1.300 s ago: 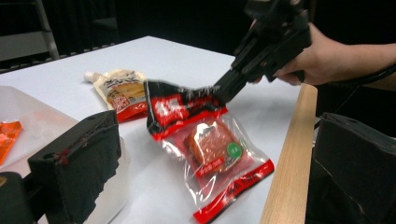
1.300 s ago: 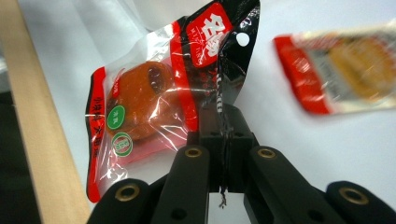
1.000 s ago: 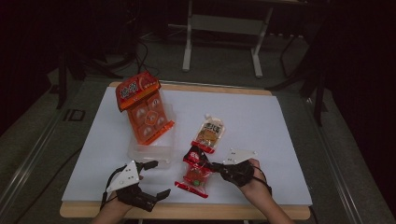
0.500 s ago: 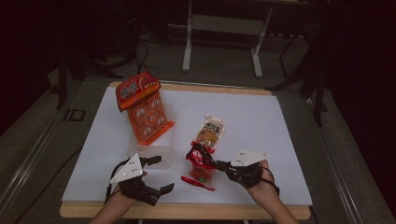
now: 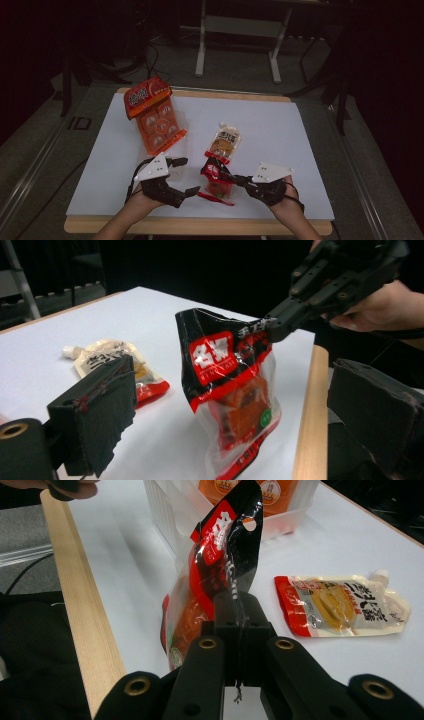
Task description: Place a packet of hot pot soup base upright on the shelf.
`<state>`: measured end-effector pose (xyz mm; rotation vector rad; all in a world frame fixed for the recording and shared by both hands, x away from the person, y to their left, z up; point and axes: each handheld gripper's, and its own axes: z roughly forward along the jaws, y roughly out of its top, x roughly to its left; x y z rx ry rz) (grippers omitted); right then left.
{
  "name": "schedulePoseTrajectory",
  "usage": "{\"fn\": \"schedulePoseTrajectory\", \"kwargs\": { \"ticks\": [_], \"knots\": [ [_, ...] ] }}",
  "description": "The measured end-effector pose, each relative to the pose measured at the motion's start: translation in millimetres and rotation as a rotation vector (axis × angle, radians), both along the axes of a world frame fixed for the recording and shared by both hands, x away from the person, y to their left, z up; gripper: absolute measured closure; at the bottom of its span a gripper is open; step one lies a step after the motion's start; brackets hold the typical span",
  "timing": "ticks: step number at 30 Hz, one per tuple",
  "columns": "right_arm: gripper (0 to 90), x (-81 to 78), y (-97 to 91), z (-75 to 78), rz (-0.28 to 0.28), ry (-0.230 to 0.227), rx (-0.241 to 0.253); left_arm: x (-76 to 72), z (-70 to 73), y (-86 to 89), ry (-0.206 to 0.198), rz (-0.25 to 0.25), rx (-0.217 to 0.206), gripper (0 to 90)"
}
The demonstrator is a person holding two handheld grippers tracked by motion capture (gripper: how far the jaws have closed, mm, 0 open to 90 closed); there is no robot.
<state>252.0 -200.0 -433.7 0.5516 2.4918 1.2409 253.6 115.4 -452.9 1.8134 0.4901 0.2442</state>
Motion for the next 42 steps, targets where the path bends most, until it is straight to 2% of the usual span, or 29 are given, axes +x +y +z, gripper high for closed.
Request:
{"fn": "schedulePoseTrajectory", "kwargs": {
  "ticks": [1,5,6,7,11,13,16,17,20,24,27,34,37,42],
  "knots": [
    [89.7,-0.3,0.1,0.3,0.003,-0.003,0.002,2.0,1.1,-1.9,0.005,-0.003,-0.001,12.1],
    [89.7,-2.1,1.2,1.8,0.009,-0.005,0.006,9.1,3.3,-7.7,0.022,-0.031,-0.003,16.3],
    [89.7,-2.4,1.8,1.9,0.012,-0.003,0.008,10.4,3.5,-8.9,0.022,-0.044,-0.004,20.1],
    [89.7,-2.6,2.3,2.2,0.016,-0.006,0.007,11.6,3.8,-10.5,0.022,-0.045,0.002,23.7],
    [89.7,-4.3,5.8,3.5,0.030,-0.009,0.008,16.8,3.8,-15.5,0.041,-0.040,0.006,24.6],
    [89.7,-5.1,7.6,4.2,0.034,-0.013,0.008,19.4,3.4,-16.1,0.044,-0.022,0.007,29.6],
    [89.6,-6.0,9.7,5.3,0.044,-0.018,0.008,25.6,2.1,-14.5,0.072,-0.027,-0.006,33.4],
    [89.7,-6.2,10.2,5.6,0.046,-0.017,0.008,27.6,1.7,-13.7,0.082,-0.038,-0.009,37.6],
    [89.7,-6.6,11.5,5.5,0.051,-0.017,0.010,31.7,0.1,-13.0,0.101,-0.065,0.002,42.4],
    [89.7,-6.8,13.1,4.8,0.055,-0.019,0.006,32.3,-1.7,-14.1,0.102,-0.093,-0.003,53.3],
    [89.6,-6.0,13.7,4.2,0.057,-0.018,0.006,31.4,-1.4,-15.4,0.090,-0.085,0.010,57.8],
    [89.5,-3.6,10.7,4.7,0.036,-0.016,0.008,30.8,0.8,-12.3,0.093,-0.086,0.025,83.5],
    [89.5,-2.0,9.5,4.0,0.028,-0.012,0.013,28.4,2.6,-14.7,0.082,-0.072,0.046,86.0],
    [89.4,-0.9,8.5,3.5,0.018,-0.013,0.017,27.9,4.3,-13.6,0.099,-0.078,0.032,87.9]
  ]
}}
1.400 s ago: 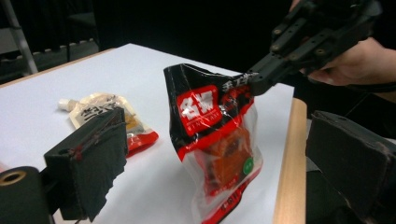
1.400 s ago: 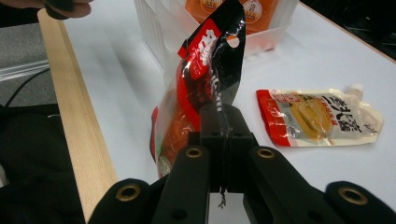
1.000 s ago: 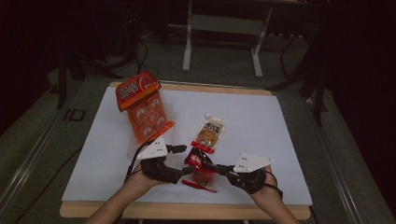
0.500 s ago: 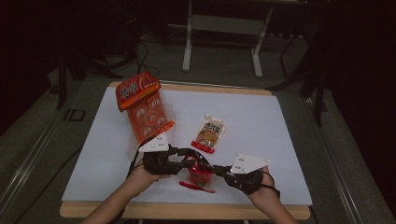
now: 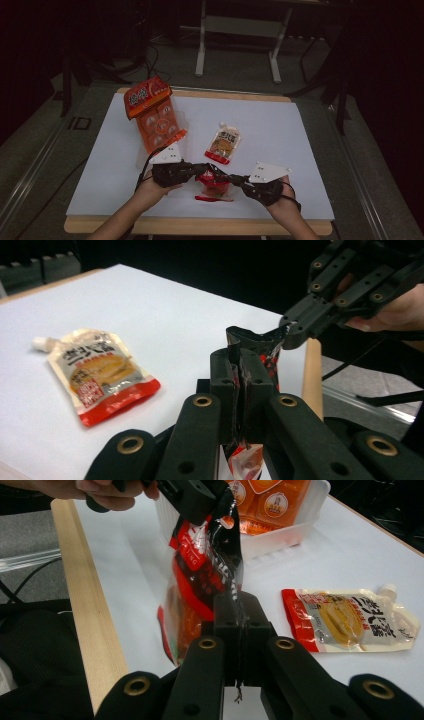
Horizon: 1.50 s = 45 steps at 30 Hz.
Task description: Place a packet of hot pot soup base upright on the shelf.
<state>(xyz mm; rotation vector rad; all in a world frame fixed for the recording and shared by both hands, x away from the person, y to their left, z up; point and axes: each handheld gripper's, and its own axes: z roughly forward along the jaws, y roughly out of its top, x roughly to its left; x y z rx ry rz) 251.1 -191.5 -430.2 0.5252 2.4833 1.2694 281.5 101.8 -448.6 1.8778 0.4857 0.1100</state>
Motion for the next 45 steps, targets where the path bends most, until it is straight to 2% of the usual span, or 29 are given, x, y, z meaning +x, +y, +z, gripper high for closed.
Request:
{"fn": "schedulePoseTrajectory", "kwargs": {
  "ticks": [8,14,21,26,30,32,38,41,43,45],
  "knots": [
    [88.2,0.1,-1.9,3.1,0.003,-0.012,0.026,-5.4,9.8,2.0,-0.040,0.009,-0.021,88.5],
    [84.5,1.0,-4.4,5.0,-0.009,-0.022,0.049,-8.1,17.0,2.7,-0.047,-0.002,-0.035,88.6],
    [81.9,1.7,-10.2,6.5,-0.042,-0.042,0.062,-9.2,23.0,7.1,-0.060,-0.010,-0.049,88.6],
    [79.4,5.4,-18.5,7.7,-0.077,-0.024,0.091,-9.2,27.1,13.3,-0.065,-0.002,-0.073,88.6],
    [68.0,7.4,-24.5,7.9,-0.098,-0.015,0.116,-9.3,32.4,19.3,-0.089,0.012,-0.082,88.6],
    [55.9,8.1,-26.4,7.5,-0.108,-0.016,0.124,-9.4,35.1,21.9,-0.102,0.019,-0.081,88.5],
    [29.7,9.2,-30.8,6.4,-0.131,-0.017,0.177,-7.6,41.1,32.7,-0.142,0.053,-0.101,88.5],
    [15.5,11.8,-33.5,6.0,-0.128,0.013,0.209,-5.6,43.7,40.9,-0.156,0.073,-0.123,88.4],
    [13.9,12.3,-36.1,5.1,-0.120,0.023,0.227,-3.8,45.2,47.2,-0.166,0.078,-0.139,88.4],
    [12.6,12.4,-36.9,3.9,-0.112,0.031,0.218,-3.1,46.6,53.1,-0.191,0.092,-0.145,88.3]
  ]
}}
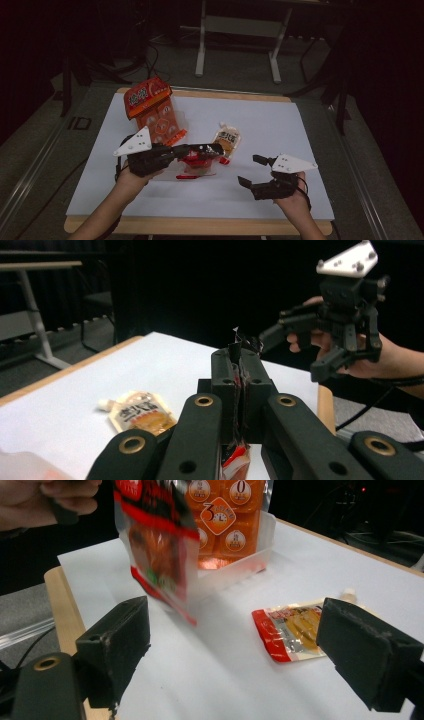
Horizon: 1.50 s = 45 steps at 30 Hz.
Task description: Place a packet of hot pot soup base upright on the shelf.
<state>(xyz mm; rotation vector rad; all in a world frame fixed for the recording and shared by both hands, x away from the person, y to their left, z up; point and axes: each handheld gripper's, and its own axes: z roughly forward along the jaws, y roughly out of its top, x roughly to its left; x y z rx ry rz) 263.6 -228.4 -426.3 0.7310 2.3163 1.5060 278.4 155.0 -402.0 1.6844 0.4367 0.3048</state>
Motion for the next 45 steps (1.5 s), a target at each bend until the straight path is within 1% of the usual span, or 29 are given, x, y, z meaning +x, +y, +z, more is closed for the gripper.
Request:
{"fn": "schedulePoseTrajectory", "kwargs": {
  "ticks": [2,3,4,6,7,8,9,11,13,15,17,18,23,24,26,27,29,32,34,35,37,38,39,40,41,42,43,44,45],
  "knots": [
    [12.8,0.6,-1.0,-1.5,0.009,0.013,0.007,1.2,1.2,6.3,-0.019,0.014,-0.006,88.3],
    [13.5,0.8,-1.3,-2.2,0.005,0.022,0.009,1.9,1.9,10.5,-0.030,0.016,-0.006,88.3],
    [13.5,0.9,-1.9,-2.6,0.003,0.023,0.007,2.1,2.3,12.7,-0.041,0.023,-0.004,88.2],
    [13.6,0.9,-2.9,-2.9,0.003,0.025,0.018,3.0,3.3,19.5,-0.060,0.031,-0.008,88.2],
    [13.7,1.1,-3.6,-2.8,0.001,0.027,0.020,3.7,3.7,23.8,-0.071,0.040,-0.002,88.2],
    [13.7,1.6,-4.2,-2.7,0.006,0.022,0.024,4.3,3.7,26.2,-0.075,0.040,-0.004,88.2],
    [13.7,1.8,-4.5,-2.5,0.009,0.021,0.024,4.9,3.6,30.1,-0.082,0.052,-0.004,88.2],
    [13.8,2.1,-4.6,-2.2,0.015,0.017,0.027,6.2,2.9,35.8,-0.086,0.062,-0.008,88.2],
    [13.9,2.3,-4.4,-2.1,0.014,0.014,0.025,7.4,1.7,41.4,-0.080,0.074,-0.014,88.2],
    [13.9,2.4,-4.2,-2.4,0.016,0.014,0.028,7.3,-0.4,46.2,-0.090,0.087,-0.014,88.1],
    [13.8,2.6,-3.9,-3.3,0.015,0.016,0.027,7.6,-2.8,50.9,-0.089,0.088,-0.018,88.1],
    [13.9,2.7,-3.8,-3.8,0.017,0.018,0.026,7.4,-4.1,53.1,-0.095,0.097,-0.018,88.1],
    [13.9,3.0,-4.1,-5.6,0.018,0.022,0.023,7.3,-9.4,64.0,-0.090,0.097,-0.013,88.1],
    [14.1,3.2,-4.2,-5.8,0.019,0.023,0.023,7.2,-10.4,65.6,-0.084,0.092,-0.015,88.1],
    [14.1,3.3,-4.0,-5.9,0.022,0.022,0.022,6.7,-12.8,69.0,-0.084,0.103,-0.008,88.0],
    [14.1,3.2,-3.8,-6.0,0.023,0.022,0.023,7.0,-14.2,70.9,-0.077,0.097,-0.014,88.0],
    [14.1,3.2,-3.3,-6.4,0.023,0.022,0.022,6.8,-17.4,73.7,-0.077,0.111,-0.009,88.0],
    [14.1,3.5,-3.1,-7.3,0.026,0.027,0.022,7.1,-22.7,77.5,-0.059,0.110,-0.014,88.0],
    [14.1,3.5,-3.1,-7.4,0.026,0.027,0.021,7.1,-22.7,77.5,-0.059,0.110,-0.014,88.0],
    [14.1,3.7,-3.4,-7.5,0.027,0.033,0.027,6.5,-29.8,80.5,-0.042,0.110,-0.013,87.9],
    [14.1,3.8,-3.4,-7.5,0.027,0.033,0.027,6.3,-31.6,80.8,-0.037,0.111,-0.014,87.9],
    [14.1,4.0,-3.5,-7.6,0.028,0.032,0.028,5.9,-36.9,82.2,-0.025,0.110,-0.017,87.9],
    [14.1,4.0,-3.5,-7.6,0.028,0.032,0.028,5.9,-36.9,82.2,-0.025,0.110,-0.017,87.9],
    [14.2,4.1,-3.4,-7.9,0.029,0.033,0.030,5.6,-42.0,82.7,-0.016,0.111,-0.019,87.9],
    [14.2,4.1,-3.4,-7.9,0.029,0.033,0.030,5.6,-42.0,82.7,-0.016,0.111,-0.019,87.9],
    [14.2,4.2,-3.0,-8.5,0.029,0.034,0.028,5.4,-47.0,82.5,-0.005,0.108,-0.020,87.8],
    [14.2,4.2,-3.0,-8.5,0.029,0.034,0.028,5.4,-47.0,82.5,-0.005,0.108,-0.020,87.8],
    [14.2,4.8,-2.7,-9.1,0.032,0.037,0.024,5.1,-52.0,82.0,0.006,0.112,-0.021,87.8],
    [14.2,4.8,-2.7,-9.1,0.032,0.037,0.024,5.1,-52.0,82.0,0.006,0.112,-0.021,87.8]
  ]
}}
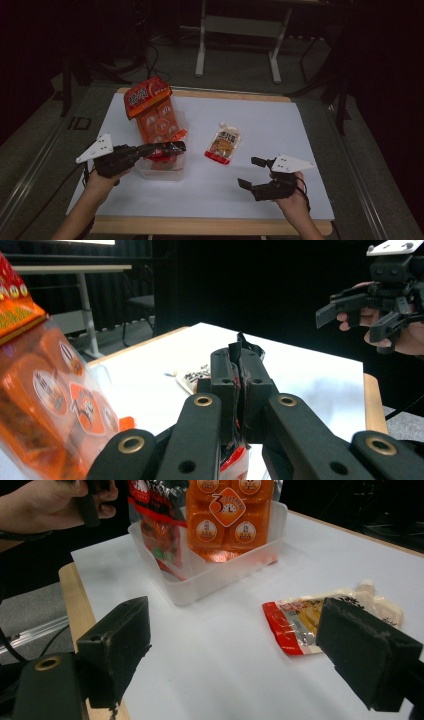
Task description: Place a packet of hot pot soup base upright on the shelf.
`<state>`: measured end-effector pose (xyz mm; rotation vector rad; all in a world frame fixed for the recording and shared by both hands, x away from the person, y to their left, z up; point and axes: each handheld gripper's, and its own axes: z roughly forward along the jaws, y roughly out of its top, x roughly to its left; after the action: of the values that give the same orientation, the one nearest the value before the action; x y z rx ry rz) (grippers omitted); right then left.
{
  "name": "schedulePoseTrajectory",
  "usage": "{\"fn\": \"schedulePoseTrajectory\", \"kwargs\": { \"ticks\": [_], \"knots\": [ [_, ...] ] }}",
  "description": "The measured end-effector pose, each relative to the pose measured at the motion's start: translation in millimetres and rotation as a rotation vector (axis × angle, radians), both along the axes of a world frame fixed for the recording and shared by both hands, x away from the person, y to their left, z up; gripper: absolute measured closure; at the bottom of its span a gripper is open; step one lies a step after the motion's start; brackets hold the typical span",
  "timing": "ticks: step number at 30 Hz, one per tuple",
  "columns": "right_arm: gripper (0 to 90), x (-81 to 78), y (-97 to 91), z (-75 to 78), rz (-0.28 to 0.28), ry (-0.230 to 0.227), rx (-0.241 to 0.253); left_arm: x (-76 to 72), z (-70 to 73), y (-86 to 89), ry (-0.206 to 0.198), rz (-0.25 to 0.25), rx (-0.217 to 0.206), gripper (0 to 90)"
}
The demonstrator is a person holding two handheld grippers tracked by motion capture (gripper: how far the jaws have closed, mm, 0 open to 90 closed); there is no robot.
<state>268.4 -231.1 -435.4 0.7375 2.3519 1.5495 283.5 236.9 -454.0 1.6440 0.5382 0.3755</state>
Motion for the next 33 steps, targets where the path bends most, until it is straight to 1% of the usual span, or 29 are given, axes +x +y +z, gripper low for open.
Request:
{"fn": "schedulePoseTrajectory", "kwargs": {
  "ticks": [1,2,3,4,5,8,11,12,13,16,17,18,22,23,24,25,28,29,30,31,32,33],
  "knots": [
    [14.2,0.3,0.2,-0.2,0.003,0.002,-0.003,0.1,-4.8,-0.7,0.007,-0.002,0.001,87.8],
    [14.2,0.3,0.2,-0.2,0.003,0.002,-0.003,0.1,-4.8,-0.7,0.007,-0.002,0.001,87.8],
    [14.2,0.6,0.4,-0.3,0.006,0.000,-0.004,0.4,-9.2,-1.4,0.015,-0.001,0.007,87.8],
    [14.2,0.6,0.4,-0.3,0.006,0.000,-0.004,0.4,-9.2,-1.4,0.015,-0.001,0.007,87.7],
    [14.2,0.8,0.7,-0.8,0.014,0.002,-0.004,1.0,-13.6,-1.8,0.025,-0.002,0.013,87.7],
    [14.4,1.0,1.0,-1.4,0.026,-0.001,-0.004,1.3,-17.6,-1.6,0.032,0.001,0.021,87.6],
    [14.3,1.5,0.5,-1.5,0.028,0.003,0.000,2.4,-22.1,1.4,0.043,0.007,-0.001,87.5],
    [14.3,1.5,0.5,-1.5,0.028,0.003,0.000,2.9,-23.3,3.2,0.051,0.010,-0.006,87.5],
    [14.3,1.8,0.4,-1.4,0.026,0.013,-0.002,4.0,-25.0,6.6,0.063,0.015,-0.007,87.4],
    [14.4,1.6,0.3,-1.0,0.026,0.003,-0.007,4.1,-25.2,9.0,0.067,0.015,0.001,87.0],
    [14.3,1.3,0.2,-0.6,0.027,-0.005,-0.005,4.0,-24.9,10.3,0.069,0.020,0.014,86.7],
    [14.3,1.3,0.2,-0.6,0.027,-0.005,-0.005,4.0,-24.9,10.3,0.069,0.020,0.014,86.3],
    [14.3,1.9,0.4,-0.6,0.025,-0.008,-0.006,3.3,-23.9,10.9,0.056,0.043,0.041,84.3],
    [14.0,1.7,0.6,-0.3,0.022,-0.007,-0.010,3.4,-23.1,11.3,0.070,0.057,0.041,82.9],
    [14.0,1.7,0.6,-0.3,0.022,-0.007,-0.010,3.4,-23.1,11.3,0.070,0.057,0.041,82.0],
    [14.0,1.3,0.8,0.1,0.022,-0.008,-0.014,3.1,-22.2,11.3,0.081,0.068,0.034,80.0],
    [13.9,1.1,0.8,0.3,0.028,-0.009,-0.017,2.4,-20.4,11.1,0.071,0.074,0.032,73.5],
    [13.9,1.2,0.7,0.3,0.026,-0.013,-0.019,1.9,-17.4,10.7,0.065,0.093,0.020,66.3],
    [13.9,1.2,0.7,0.3,0.026,-0.013,-0.019,1.9,-17.4,10.7,0.065,0.093,0.020,61.3],
    [13.8,1.4,0.5,0.5,0.024,-0.018,-0.023,2.2,-13.4,10.5,0.088,0.098,-0.005,56.6],
    [13.8,1.4,0.5,0.5,0.024,-0.018,-0.023,2.2,-13.4,10.5,0.088,0.098,-0.005,48.4],
    [13.2,1.8,-0.1,0.5,0.024,-0.017,-0.016,2.7,-8.4,9.1,0.138,0.079,-0.038,39.2]
  ]
}}
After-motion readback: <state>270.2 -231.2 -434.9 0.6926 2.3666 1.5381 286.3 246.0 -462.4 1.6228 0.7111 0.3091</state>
